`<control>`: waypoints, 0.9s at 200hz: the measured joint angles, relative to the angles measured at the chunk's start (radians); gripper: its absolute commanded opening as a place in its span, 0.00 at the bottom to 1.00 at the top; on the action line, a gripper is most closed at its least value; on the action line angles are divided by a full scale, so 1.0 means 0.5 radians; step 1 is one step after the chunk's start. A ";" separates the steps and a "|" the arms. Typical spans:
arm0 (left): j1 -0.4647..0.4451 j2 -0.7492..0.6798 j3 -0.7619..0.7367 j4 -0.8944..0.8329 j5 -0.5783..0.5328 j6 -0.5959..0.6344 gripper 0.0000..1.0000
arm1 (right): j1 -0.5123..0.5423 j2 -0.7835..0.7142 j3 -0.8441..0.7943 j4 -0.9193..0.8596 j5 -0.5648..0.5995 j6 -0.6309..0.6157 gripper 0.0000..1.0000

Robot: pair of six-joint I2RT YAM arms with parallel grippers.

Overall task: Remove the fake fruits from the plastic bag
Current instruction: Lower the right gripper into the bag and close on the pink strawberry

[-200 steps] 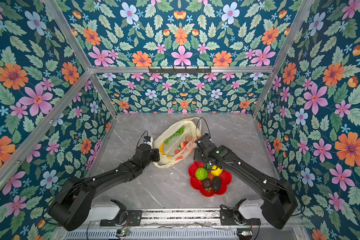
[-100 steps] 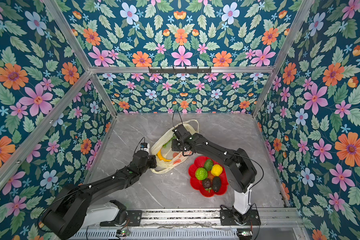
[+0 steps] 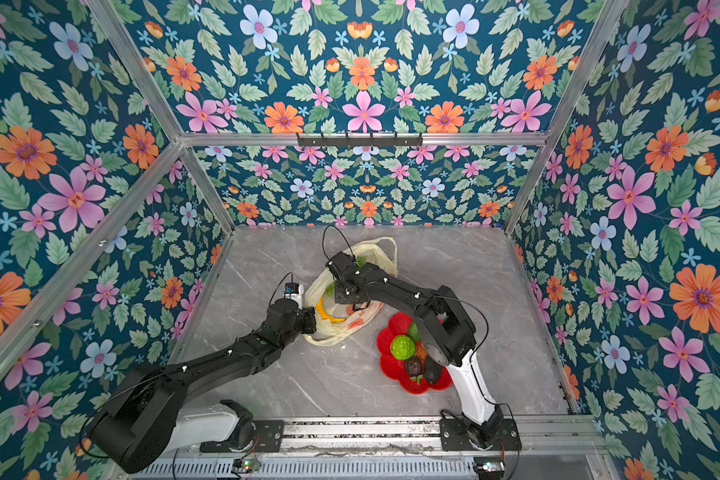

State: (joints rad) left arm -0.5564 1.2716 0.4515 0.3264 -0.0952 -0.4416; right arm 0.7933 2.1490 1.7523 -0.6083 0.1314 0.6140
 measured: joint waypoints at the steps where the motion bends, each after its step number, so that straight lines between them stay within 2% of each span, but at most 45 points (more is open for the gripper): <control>1: 0.000 0.000 0.000 0.000 0.000 0.000 0.00 | 0.002 0.005 0.004 -0.005 0.008 -0.001 0.33; 76: -0.002 -0.001 0.000 0.000 -0.002 -0.001 0.00 | 0.108 0.215 0.288 -0.253 0.402 -0.146 0.28; 180: -0.002 -0.037 -0.002 -0.001 -0.016 -0.001 0.01 | 0.121 0.303 0.409 -0.377 0.553 -0.240 0.25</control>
State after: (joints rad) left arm -0.5571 1.2533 0.4503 0.3260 -0.1032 -0.4419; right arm 0.8536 2.3005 1.9568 -0.7967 0.4080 0.4938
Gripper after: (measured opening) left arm 0.050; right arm 0.257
